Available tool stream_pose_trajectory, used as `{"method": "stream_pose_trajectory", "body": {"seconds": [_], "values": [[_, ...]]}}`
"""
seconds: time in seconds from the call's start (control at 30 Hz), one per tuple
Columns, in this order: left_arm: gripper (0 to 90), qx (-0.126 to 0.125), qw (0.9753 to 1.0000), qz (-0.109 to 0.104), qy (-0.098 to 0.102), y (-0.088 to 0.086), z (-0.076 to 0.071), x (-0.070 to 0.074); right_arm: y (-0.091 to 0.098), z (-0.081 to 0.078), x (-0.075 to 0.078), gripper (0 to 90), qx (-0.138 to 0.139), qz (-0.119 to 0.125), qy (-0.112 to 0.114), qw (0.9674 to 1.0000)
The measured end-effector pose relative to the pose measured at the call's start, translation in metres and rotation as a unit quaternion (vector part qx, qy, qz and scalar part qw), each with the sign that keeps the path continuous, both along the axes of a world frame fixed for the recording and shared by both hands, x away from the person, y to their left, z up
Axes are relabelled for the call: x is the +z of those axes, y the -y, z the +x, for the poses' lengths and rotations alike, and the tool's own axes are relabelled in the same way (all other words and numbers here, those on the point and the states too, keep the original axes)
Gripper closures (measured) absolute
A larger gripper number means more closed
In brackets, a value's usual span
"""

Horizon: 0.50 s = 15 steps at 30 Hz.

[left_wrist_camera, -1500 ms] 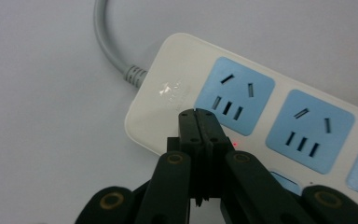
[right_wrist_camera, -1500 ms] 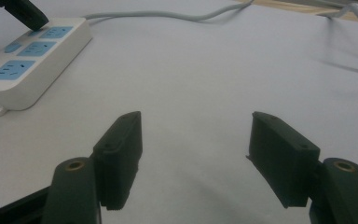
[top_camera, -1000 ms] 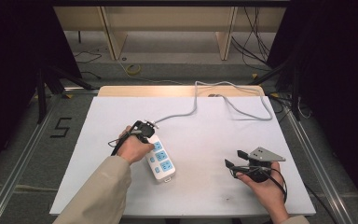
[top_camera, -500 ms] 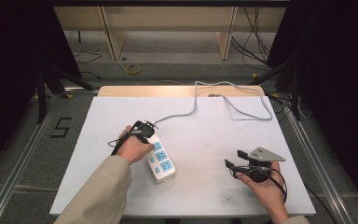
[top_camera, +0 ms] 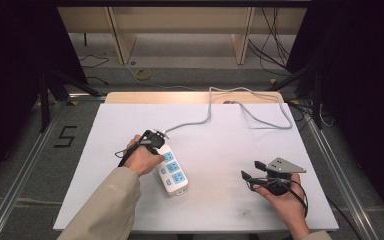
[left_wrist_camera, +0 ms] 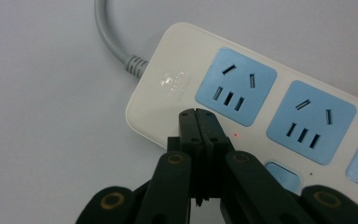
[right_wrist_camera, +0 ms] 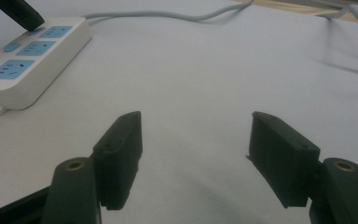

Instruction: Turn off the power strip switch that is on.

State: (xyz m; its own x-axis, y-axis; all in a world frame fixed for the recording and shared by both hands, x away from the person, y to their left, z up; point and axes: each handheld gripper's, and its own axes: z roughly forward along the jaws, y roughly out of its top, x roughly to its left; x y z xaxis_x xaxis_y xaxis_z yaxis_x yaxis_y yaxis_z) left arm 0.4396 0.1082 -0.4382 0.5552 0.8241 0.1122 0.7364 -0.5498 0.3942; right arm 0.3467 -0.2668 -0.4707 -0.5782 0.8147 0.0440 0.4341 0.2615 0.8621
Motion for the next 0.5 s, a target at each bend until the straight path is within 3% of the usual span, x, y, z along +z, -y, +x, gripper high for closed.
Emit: {"method": "stream_pose_trajectory", "body": {"seconds": [0.33, 0.43, 0.5], "values": [[89.7, 0.003, 0.9999, -0.011, 0.0, -0.0034, -0.0002, 0.0003, -0.0016, 0.001, -0.0003, 35.8, 0.002, -0.002, -0.001, 1.0], [89.7, 0.003, 0.9996, -0.027, 0.002, -0.0031, -0.0017, 0.0016, -0.0013, 0.0013, -0.0005, 35.7, 0.003, -0.003, 0.0, 1.0], [89.7, 0.0, 0.9997, -0.023, 0.006, -0.0019, -0.0018, 0.002, -0.0012, 0.0014, -0.0005, 35.7, 0.003, -0.003, 0.0, 1.0]]}}
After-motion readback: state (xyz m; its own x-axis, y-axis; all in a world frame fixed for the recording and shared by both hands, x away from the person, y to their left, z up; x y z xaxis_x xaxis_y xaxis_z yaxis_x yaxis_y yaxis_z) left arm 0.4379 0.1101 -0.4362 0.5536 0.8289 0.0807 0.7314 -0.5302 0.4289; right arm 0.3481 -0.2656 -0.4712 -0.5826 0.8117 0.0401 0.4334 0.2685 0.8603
